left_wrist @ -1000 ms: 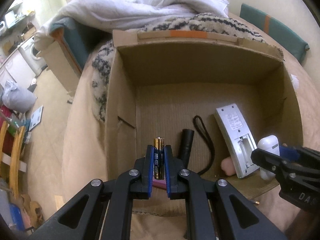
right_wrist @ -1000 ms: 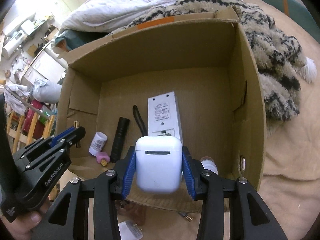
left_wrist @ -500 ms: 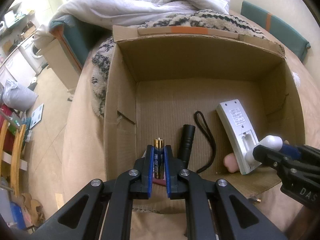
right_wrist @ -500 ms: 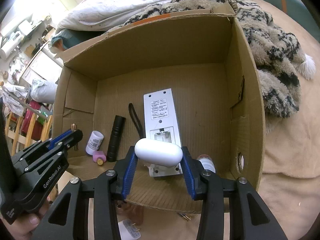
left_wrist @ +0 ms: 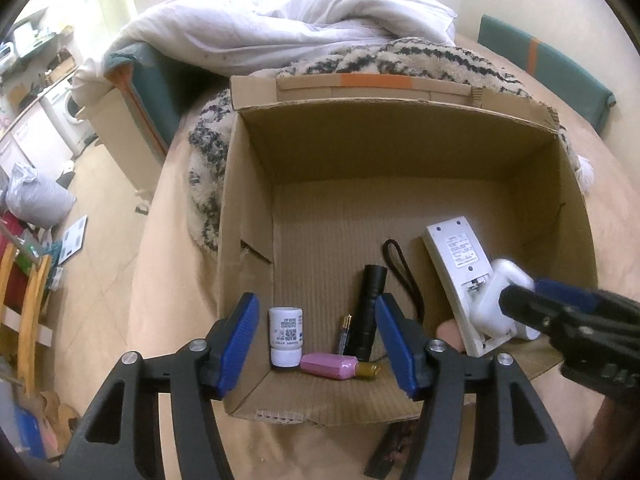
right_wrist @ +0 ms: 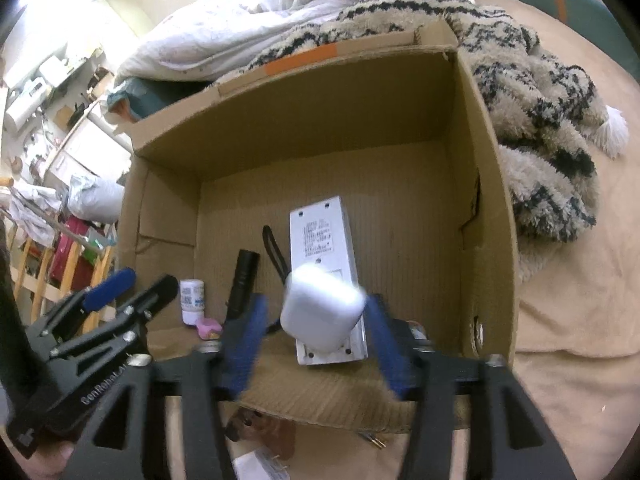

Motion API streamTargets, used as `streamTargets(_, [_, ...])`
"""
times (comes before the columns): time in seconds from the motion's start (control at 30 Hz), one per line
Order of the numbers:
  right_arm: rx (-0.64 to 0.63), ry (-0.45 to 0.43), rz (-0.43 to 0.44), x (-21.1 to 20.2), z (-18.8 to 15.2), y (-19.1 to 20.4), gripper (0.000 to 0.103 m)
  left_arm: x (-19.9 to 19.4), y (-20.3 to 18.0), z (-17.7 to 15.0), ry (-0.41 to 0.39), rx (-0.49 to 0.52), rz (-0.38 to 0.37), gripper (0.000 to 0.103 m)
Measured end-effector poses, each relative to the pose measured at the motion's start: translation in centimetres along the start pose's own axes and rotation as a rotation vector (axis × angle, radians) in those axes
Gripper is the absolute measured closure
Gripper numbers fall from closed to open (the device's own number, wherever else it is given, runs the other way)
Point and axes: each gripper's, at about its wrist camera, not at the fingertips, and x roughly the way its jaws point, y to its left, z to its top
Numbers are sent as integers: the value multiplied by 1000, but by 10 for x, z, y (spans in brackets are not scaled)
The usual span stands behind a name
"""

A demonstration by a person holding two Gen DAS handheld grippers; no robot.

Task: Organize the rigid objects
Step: 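Withdraw both tools from the box toward the remaining items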

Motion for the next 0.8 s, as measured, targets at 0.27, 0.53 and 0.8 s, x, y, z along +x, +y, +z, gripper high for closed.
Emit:
streamTargets(0.27, [15,-16,23,-7,0,1,29,-8,5,-1,-17,-5,14,46])
streamTargets(0.53, [26,-38,25,-20,-4,0,29,-32,16,-1,-25,-42,-10,46])
streamTargets(0.8, [22,-63,32,-45,-17,0,29,-49,23,-15,15,-74,-6,46])
